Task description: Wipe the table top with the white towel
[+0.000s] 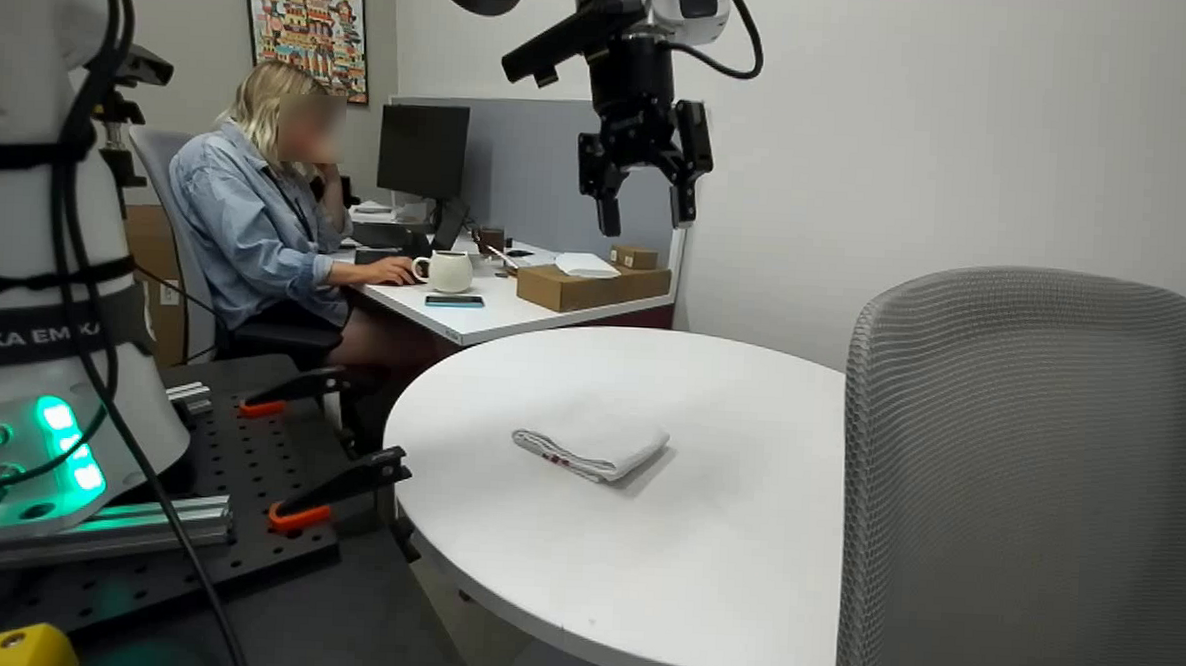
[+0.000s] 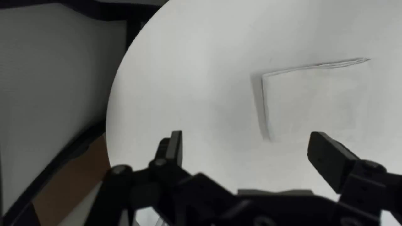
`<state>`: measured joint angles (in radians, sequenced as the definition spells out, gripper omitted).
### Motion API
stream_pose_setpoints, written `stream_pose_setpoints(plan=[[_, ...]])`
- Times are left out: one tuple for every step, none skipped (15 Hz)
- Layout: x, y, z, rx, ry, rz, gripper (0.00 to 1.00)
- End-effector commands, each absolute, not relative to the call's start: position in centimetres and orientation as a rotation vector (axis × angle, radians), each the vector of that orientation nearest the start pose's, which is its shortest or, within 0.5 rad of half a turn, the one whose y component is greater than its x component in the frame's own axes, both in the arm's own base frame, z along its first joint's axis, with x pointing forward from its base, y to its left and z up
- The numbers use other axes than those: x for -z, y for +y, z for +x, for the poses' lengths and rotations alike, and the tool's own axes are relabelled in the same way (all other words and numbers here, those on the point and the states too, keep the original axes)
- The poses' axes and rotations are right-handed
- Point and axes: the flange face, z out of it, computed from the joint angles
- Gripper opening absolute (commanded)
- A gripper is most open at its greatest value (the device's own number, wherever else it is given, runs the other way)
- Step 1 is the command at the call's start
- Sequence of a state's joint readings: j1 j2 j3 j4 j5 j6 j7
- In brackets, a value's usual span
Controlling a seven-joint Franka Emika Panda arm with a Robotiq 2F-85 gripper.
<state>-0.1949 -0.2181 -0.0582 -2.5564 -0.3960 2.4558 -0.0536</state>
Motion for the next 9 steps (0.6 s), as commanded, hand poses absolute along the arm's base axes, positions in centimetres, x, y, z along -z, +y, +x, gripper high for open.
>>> stream_pose_setpoints(plan=[[-31.8,-7.7,46.2,0.132,-0.211,-3.428,1.00],[-30.7,-6.9,46.8,0.144,-0.238,-3.414,1.00],[-29.9,-6.3,47.4,0.162,-0.259,-3.406,1.00],[-29.0,-5.8,47.9,0.196,-0.270,-3.394,1.00],[-28.2,-5.5,48.3,0.225,-0.276,-3.382,1.00],[-27.4,-5.2,48.6,0.258,-0.281,-3.364,1.00],[-26.4,-4.9,48.9,0.276,-0.284,-3.348,1.00],[-25.1,-4.6,48.9,0.278,-0.305,-3.329,1.00],[-24.0,-4.4,49.0,0.278,-0.326,-3.315,1.00]])
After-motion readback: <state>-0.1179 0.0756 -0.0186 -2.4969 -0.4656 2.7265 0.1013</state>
